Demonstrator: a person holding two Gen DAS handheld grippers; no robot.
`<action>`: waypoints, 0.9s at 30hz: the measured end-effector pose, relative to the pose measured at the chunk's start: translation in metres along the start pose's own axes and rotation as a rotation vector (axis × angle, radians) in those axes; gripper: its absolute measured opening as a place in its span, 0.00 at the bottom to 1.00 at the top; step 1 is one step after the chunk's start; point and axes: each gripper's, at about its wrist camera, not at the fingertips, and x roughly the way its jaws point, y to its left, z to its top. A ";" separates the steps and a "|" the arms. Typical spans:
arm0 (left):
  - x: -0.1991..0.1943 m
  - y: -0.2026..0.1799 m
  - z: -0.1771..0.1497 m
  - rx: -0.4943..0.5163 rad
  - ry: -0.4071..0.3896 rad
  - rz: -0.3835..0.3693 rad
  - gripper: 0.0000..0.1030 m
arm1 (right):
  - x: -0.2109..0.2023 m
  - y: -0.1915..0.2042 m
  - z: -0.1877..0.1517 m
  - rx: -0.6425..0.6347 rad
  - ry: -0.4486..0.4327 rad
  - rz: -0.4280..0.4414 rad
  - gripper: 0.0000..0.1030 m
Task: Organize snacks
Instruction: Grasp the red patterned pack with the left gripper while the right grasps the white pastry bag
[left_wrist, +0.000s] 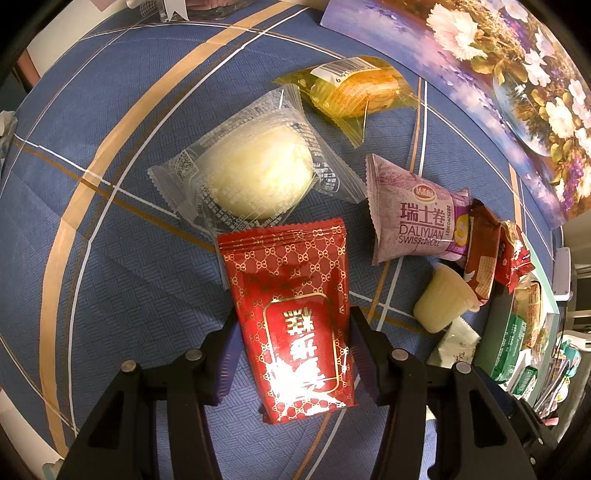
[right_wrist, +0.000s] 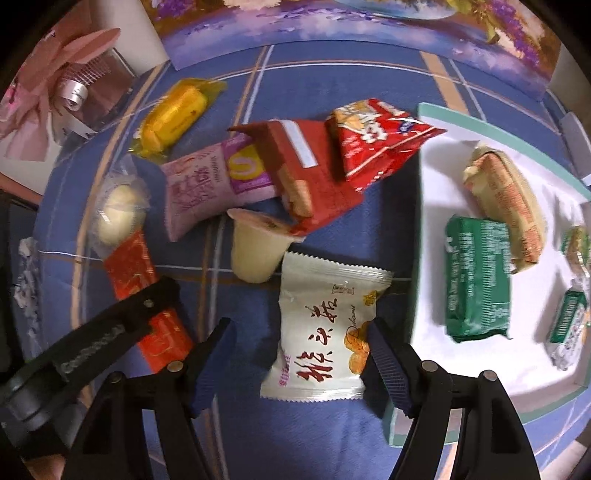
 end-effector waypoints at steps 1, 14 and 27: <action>0.000 0.000 0.000 -0.001 0.000 0.000 0.55 | 0.000 0.001 0.001 -0.002 0.000 0.004 0.74; 0.001 -0.002 -0.001 0.004 -0.004 0.010 0.55 | 0.013 -0.003 0.001 0.005 0.048 -0.019 0.73; 0.003 -0.014 -0.005 0.059 -0.024 0.080 0.55 | 0.030 0.014 -0.006 -0.055 0.037 -0.119 0.72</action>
